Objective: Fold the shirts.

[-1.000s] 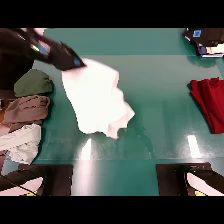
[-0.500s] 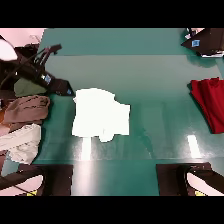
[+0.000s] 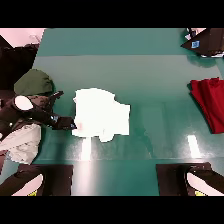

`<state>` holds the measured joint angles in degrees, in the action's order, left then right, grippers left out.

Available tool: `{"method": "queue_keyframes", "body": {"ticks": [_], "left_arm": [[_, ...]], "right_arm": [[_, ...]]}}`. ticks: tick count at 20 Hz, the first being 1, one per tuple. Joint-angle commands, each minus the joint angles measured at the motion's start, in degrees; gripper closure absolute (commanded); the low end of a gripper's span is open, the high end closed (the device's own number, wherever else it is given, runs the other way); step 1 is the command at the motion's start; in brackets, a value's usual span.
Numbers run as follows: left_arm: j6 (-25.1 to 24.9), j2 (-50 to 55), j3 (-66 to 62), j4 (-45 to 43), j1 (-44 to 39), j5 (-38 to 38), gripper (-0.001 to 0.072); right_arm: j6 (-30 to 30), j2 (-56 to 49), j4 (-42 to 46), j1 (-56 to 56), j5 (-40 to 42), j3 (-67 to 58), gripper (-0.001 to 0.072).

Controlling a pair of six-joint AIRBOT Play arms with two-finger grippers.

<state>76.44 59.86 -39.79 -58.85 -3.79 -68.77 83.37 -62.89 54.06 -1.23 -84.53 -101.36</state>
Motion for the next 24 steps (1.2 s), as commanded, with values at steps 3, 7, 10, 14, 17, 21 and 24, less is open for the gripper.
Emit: {"method": "queue_keyframes", "body": {"ticks": [3,7,10,14,17,21,24], "left_arm": [[0.1,0.1,4.4,1.0,0.1,9.8,0.0174],[-0.4,3.8,4.4,3.3,0.1,10.1,0.0174],[-0.8,5.9,4.4,6.6,0.1,10.0,0.0175],[-2.1,6.3,4.3,9.7,0.1,9.3,0.0618],[-3.0,6.1,0.4,7.5,0.1,3.3,0.0683],[-3.0,0.3,-16.4,-3.7,0.1,-8.7,0.0683],[-2.9,-3.3,-29.7,-9.4,0.1,-13.3,0.0683]], "right_arm": [[0.0,0.0,0.0,0.0,-0.1,0.0,0.0692],[0.0,0.0,0.0,0.0,-0.1,0.0,0.0692],[0.0,0.0,0.0,0.0,-0.1,0.0,0.0692],[0.0,0.0,0.0,0.0,-0.2,0.0,0.0692],[0.0,-0.4,-0.1,0.0,-1.1,0.0,0.0692],[0.0,-6.5,-0.1,-0.9,-10.6,0.1,0.0422],[-1.0,-14.3,0.0,-4.7,-12.4,0.1,0.0364]]}}
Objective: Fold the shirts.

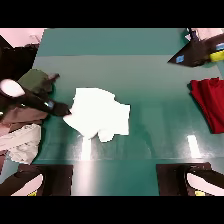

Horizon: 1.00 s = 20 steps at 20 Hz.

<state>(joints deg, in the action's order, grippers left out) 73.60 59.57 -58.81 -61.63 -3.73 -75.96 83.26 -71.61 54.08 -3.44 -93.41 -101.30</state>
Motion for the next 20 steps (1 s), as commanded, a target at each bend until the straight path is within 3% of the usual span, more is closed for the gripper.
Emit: {"method": "queue_keyframes", "body": {"ticks": [1,4,5,6,7,14,20], "left_arm": [[-0.1,-3.7,-13.6,-7.1,0.0,-6.2,0.0682],[0.0,-4.4,-18.7,-7.1,0.0,-6.4,0.0683],[0.0,-4.4,-18.8,-7.1,0.0,-6.4,0.0682],[0.0,-4.3,-18.8,-7.1,0.0,-7.1,0.0683],[0.1,-4.2,-18.8,-7.2,0.0,-7.6,0.0682],[1.5,-4.2,-18.8,-7.2,0.0,-7.6,0.0682],[1.5,-4.2,-18.8,-7.2,0.0,-7.6,0.0682]], "right_arm": [[-1.9,-8.4,0.0,-4.1,-3.1,0.0,0.0364],[-4.8,-17.7,0.0,-7.9,-2.1,0.0,0.0363],[-5.4,-21.0,0.0,-8.8,-1.6,0.0,0.0323],[-5.4,-24.1,-0.1,-9.6,-1.1,0.0,0.0198],[-5.4,-27.1,-0.1,-10.4,-0.6,0.0,0.0154],[-6.3,-40.0,0.0,-14.6,8.6,0.0,0.0157],[-7.3,-43.4,-0.1,-18.0,6.4,0.0,0.0161]]}}
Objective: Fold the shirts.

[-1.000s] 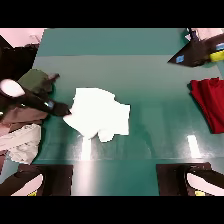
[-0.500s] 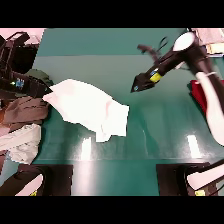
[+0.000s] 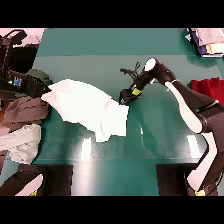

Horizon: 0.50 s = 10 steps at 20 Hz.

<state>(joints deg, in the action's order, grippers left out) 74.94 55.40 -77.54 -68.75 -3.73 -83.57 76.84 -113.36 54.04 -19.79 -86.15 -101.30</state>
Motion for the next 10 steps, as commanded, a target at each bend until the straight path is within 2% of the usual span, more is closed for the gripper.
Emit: {"method": "queue_keyframes", "body": {"ticks": [1,2,3,4,5,10], "left_arm": [[0.2,0.0,-0.1,0.0,0.0,0.0,0.0682],[0.2,0.0,-0.1,0.0,0.0,0.0,0.0682],[0.2,0.0,-0.1,0.0,0.0,0.0,0.0682],[0.2,0.0,-0.1,0.0,0.0,0.0,0.0682],[0.1,-0.1,-0.1,0.0,0.0,0.0,0.0682],[0.1,-0.1,-5.7,-4.6,0.0,0.2,0.0682]], "right_arm": [[-1.3,-1.7,-0.1,-2.1,-0.9,0.0,0.0162],[-1.4,-1.7,0.0,-2.5,-1.0,-0.1,0.0201],[-1.5,-1.7,0.0,-2.7,-1.2,-0.1,0.0369],[-1.5,-1.6,0.0,-2.6,-1.7,-0.1,0.0582],[-1.9,-1.3,0.0,-2.4,-2.2,-0.1,0.0692],[-2.3,8.4,1.6,3.1,-1.5,-0.2,0.0694]]}}
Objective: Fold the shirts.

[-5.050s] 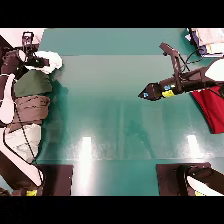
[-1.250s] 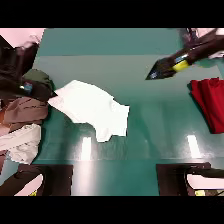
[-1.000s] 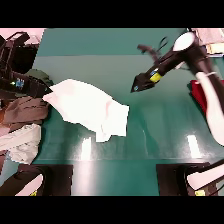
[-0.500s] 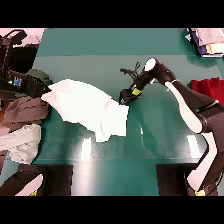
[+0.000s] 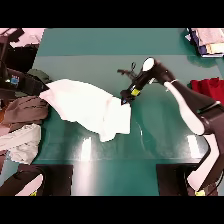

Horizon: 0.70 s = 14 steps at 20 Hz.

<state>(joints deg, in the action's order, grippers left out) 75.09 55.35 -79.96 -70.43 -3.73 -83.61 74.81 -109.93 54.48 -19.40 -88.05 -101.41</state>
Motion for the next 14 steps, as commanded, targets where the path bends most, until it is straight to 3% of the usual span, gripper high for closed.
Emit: {"method": "queue_keyframes", "body": {"ticks": [1,6,14], "left_arm": [[0.0,-0.1,-6.1,-4.3,0.0,0.3,0.0683],[0.0,-0.1,-21.8,-6.2,0.0,2.1,0.0683],[1.5,-0.1,-37.6,-3.3,0.0,3.2,0.0683]], "right_arm": [[0.0,8.1,2.9,4.5,0.6,0.0,0.0694],[2.3,25.7,8.6,14.9,3.4,-0.1,0.0694],[3.9,52.7,8.2,24.7,19.8,-0.1,0.0694]]}}
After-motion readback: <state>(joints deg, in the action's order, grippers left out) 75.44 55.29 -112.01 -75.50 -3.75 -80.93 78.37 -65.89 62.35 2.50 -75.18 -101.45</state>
